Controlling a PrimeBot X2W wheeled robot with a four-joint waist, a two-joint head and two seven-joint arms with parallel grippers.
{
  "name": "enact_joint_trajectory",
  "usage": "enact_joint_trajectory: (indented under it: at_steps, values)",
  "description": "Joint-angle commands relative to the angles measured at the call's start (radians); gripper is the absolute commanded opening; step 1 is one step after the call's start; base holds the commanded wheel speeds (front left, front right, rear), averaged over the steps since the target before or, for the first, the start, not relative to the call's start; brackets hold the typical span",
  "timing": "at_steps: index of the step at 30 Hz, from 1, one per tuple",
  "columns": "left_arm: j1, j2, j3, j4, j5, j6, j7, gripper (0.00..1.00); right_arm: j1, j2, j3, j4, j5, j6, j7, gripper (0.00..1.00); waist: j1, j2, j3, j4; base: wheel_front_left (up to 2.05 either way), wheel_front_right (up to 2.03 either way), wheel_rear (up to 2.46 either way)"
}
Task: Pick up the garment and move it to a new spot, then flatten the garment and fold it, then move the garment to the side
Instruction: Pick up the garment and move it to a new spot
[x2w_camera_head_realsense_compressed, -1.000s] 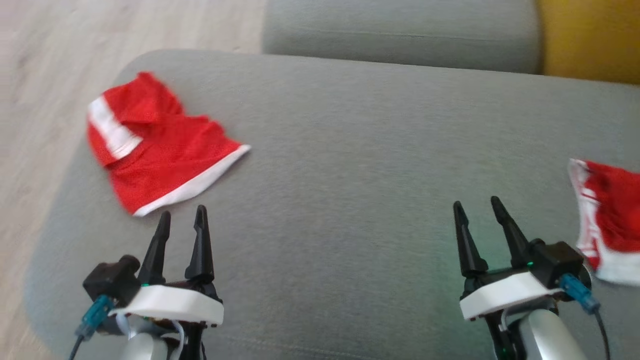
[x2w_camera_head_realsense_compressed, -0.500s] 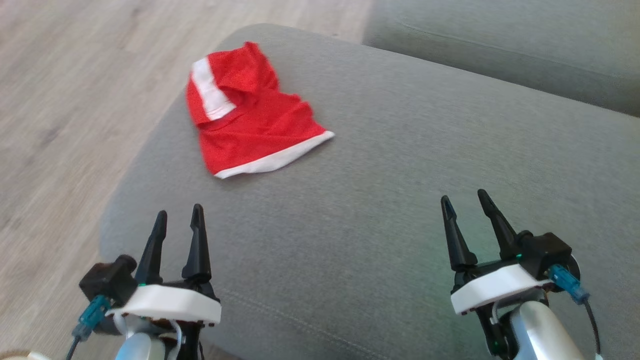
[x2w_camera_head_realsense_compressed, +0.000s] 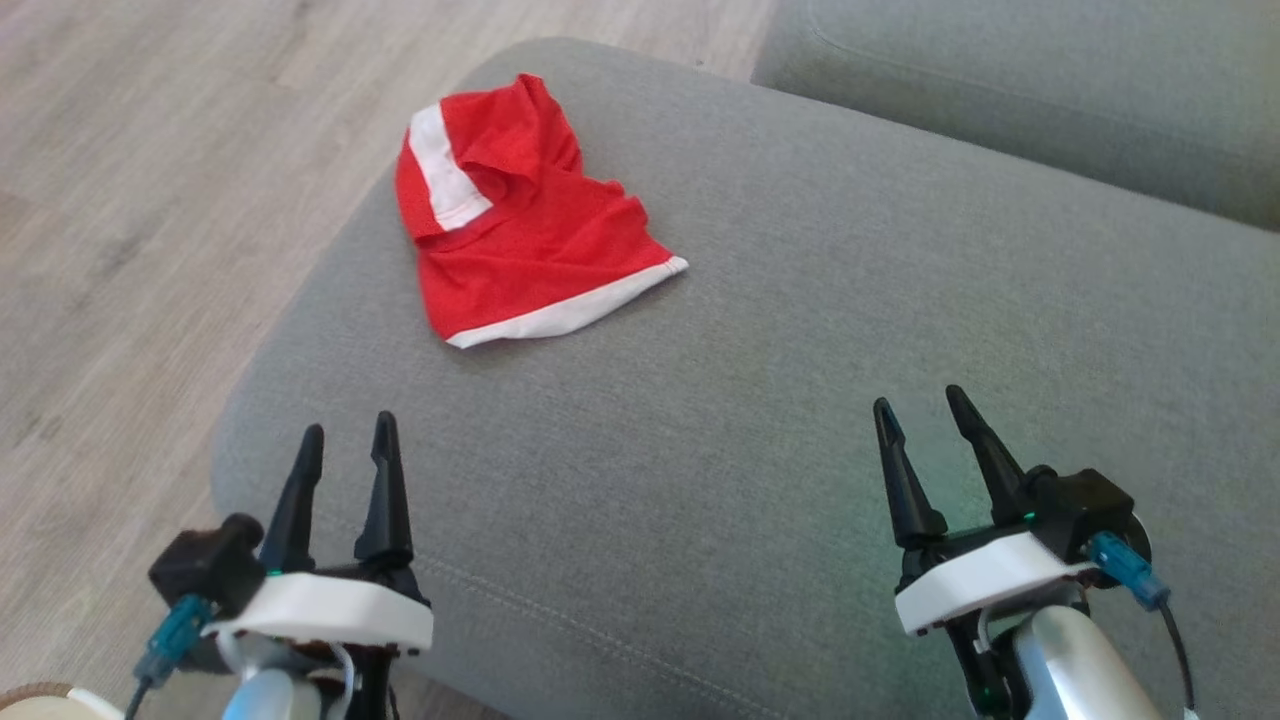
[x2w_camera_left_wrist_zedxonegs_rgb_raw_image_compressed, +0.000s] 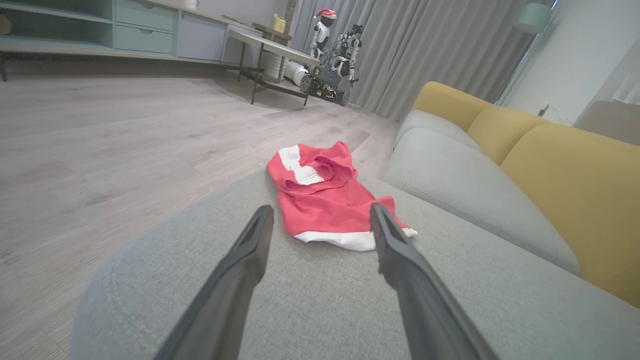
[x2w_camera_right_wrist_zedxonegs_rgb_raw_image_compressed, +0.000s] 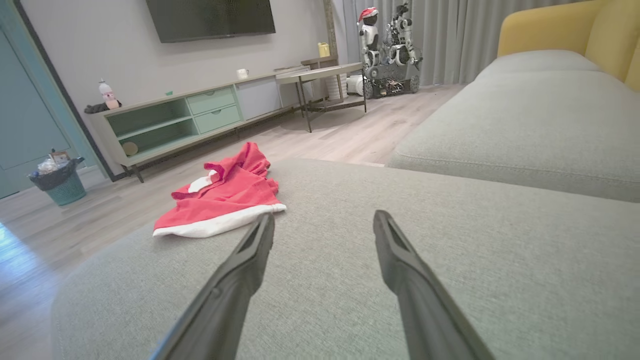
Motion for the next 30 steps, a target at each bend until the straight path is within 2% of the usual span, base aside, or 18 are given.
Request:
enact_joint_trajectory:
  at_steps: [1,5,7,17,23,30]
  values:
    - [-0.059,0.002,0.046,-0.040,0.001,-0.006,-0.008,1.00,-0.043,-0.002,0.015,-0.033,-0.006,-0.001,-0.007,1.00,0.0000,-0.0001,0.019,-0.018,0.00,0.00,0.00]
    - [-0.102,0.002,0.086,-0.014,-0.038,-0.017,-0.008,1.00,-0.057,-0.002,-0.005,-0.050,-0.020,-0.001,0.013,1.00,0.0000,-0.0001,0.063,-0.052,0.00,0.00,0.00]
    - [-0.147,0.002,0.101,0.034,-0.007,-0.039,-0.008,1.00,-0.067,-0.002,-0.025,-0.071,-0.021,-0.001,0.027,1.00,0.0000,-0.0001,0.087,-0.067,0.00,0.00,0.00]
    - [-0.474,0.091,0.101,0.404,0.030,-0.101,0.038,1.00,-0.119,-0.002,-0.159,-0.276,-0.121,-0.001,0.158,1.00,0.0000,-0.0001,0.229,-0.149,0.00,0.00,0.00]
    - [-0.665,0.142,0.113,0.580,0.013,-0.111,0.084,1.00,-0.130,-0.003,-0.195,-0.407,-0.154,-0.001,0.231,1.00,0.0000,-0.0001,0.310,-0.196,0.00,0.00,0.00]
    - [-0.819,0.190,0.092,0.730,0.045,-0.096,0.104,1.00,-0.128,-0.004,-0.190,-0.458,-0.160,-0.001,0.256,1.00,0.0000,-0.0001,0.368,-0.234,0.00,0.00,0.00]
